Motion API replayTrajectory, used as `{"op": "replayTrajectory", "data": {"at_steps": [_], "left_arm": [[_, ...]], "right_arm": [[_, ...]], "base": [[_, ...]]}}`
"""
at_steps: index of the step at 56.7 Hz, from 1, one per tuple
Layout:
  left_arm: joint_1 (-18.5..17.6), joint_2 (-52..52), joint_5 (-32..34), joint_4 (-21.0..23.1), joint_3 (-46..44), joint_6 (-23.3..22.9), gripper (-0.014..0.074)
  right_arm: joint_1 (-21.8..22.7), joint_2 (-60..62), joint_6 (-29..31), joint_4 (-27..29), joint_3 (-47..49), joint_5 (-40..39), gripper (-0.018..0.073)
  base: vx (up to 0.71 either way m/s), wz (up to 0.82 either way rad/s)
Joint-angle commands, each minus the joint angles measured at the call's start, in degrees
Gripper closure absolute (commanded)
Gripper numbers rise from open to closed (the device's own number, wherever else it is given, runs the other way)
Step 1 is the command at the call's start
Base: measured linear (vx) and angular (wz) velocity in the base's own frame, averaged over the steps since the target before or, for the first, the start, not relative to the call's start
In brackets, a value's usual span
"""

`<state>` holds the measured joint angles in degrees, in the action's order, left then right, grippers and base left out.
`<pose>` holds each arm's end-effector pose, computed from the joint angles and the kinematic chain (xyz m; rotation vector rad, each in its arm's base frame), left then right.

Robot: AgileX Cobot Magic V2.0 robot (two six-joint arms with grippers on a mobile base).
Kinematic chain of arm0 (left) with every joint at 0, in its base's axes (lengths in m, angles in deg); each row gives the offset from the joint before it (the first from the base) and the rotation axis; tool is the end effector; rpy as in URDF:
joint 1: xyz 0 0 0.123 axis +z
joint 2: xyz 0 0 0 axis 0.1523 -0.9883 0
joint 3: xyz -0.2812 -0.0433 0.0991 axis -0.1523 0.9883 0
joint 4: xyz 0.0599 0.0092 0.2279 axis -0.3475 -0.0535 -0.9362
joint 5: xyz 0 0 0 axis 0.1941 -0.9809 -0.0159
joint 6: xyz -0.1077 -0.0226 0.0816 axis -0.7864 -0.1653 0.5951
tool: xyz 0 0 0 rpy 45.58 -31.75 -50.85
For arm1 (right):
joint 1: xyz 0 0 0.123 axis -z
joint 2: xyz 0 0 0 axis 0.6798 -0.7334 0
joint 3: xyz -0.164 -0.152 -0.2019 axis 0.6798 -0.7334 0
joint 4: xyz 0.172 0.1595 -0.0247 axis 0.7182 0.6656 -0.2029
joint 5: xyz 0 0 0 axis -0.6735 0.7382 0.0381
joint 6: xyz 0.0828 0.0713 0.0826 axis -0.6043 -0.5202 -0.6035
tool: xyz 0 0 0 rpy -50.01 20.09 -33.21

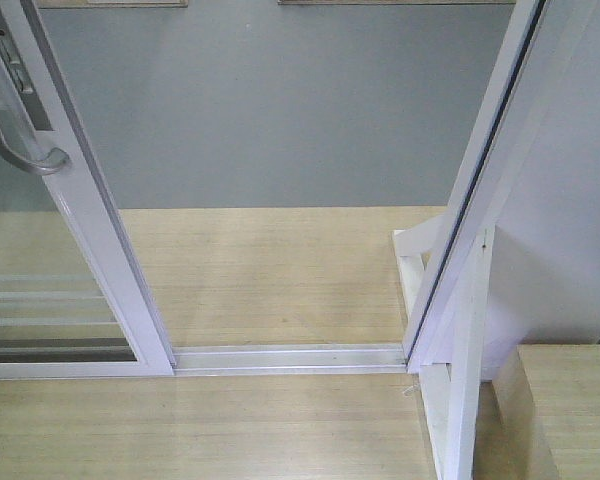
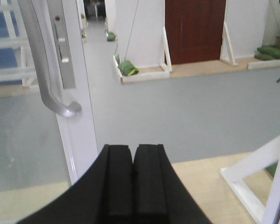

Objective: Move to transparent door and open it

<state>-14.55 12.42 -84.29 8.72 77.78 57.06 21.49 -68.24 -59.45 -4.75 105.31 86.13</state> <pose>0.0688 -0.0096 0.1838 0.1439 1.6721 -0.0516 0.0624 0.0206 0.3493 -0.4587 1.7194 0.1218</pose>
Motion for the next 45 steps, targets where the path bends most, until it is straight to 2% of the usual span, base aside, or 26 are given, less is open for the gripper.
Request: {"op": "replayTrajectory", "data": {"at_steps": [1,45], "left_arm": [[0.19,0.88,2.47,0.18,-1.12,-0.45,0.0596],[0.19,0.86,1.84,0.22,-1.12,-0.45,0.0596]], "right_arm": [[0.31,-0.66,0.2,-0.48,1.61,-5.01,0.0564],[0.31,-0.66,0.2,-0.34,1.61,-5.0,0.0564]], "base": [[0.0,0.0],[0.0,0.0]]}}
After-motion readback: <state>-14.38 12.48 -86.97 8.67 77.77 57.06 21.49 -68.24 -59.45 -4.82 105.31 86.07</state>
